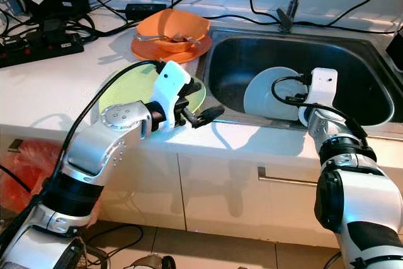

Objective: Kitchen organization

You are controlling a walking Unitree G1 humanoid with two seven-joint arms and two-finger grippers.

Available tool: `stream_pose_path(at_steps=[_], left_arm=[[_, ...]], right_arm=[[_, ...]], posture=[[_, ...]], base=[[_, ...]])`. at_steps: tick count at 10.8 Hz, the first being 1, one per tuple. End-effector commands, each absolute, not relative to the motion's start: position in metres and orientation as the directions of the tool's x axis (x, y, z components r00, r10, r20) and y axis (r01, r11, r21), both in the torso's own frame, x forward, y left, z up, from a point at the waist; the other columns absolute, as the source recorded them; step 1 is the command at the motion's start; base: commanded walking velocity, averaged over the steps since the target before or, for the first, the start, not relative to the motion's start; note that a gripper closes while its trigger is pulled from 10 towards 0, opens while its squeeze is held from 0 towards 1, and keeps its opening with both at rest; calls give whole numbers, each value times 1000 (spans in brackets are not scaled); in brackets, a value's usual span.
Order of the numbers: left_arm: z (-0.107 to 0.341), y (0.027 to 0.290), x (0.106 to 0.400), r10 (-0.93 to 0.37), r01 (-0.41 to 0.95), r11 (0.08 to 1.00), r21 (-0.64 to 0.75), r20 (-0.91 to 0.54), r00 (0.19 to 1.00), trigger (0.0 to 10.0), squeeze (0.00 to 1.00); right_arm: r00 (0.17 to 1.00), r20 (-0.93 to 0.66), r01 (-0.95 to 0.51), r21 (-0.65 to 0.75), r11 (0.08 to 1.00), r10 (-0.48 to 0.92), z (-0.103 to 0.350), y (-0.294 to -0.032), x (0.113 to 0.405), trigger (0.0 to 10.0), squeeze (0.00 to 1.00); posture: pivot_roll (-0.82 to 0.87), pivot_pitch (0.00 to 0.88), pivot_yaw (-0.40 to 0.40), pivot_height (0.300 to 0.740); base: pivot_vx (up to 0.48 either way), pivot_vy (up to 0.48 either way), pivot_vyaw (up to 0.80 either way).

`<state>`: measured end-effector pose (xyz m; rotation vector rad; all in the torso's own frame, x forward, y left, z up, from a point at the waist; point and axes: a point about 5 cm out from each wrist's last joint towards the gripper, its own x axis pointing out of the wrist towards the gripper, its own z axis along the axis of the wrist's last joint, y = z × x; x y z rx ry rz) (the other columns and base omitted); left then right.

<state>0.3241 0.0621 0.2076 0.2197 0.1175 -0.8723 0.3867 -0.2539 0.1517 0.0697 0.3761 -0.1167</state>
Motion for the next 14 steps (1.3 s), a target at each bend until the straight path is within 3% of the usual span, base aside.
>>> stream_pose_path(at_steps=[1, 8, 11, 14], left_arm=[[209, 60, 321, -755, 781, 607, 146, -202, 624, 10000, 0], [206, 63, 320, -741, 780, 601, 176, -243, 626, 10000, 0], [209, 76, 324, -700, 746, 595, 299, -265, 664, 10000, 0], [207, 90, 319, -675, 755, 490, 436, -358, 645, 10000, 0]], right_arm=[[940, -332, 105, 72, 992, -75, 162, -248, 392, 10000, 1000], [940, -336, 100, 102, 990, -60, 156, -245, 391, 10000, 1000], [971, -237, 42, 61, 997, -26, 176, -237, 399, 10000, 1000], [980, -175, -60, 190, 980, 94, 195, -215, 406, 10000, 1000]], posture=[[37, 59, -28, 740], [37, 52, -22, 740], [32, 54, -21, 740], [30, 52, -18, 740]], base=[[0, 0, 0], [0, 0, 0], [0, 0, 0], [0, 0, 0]])
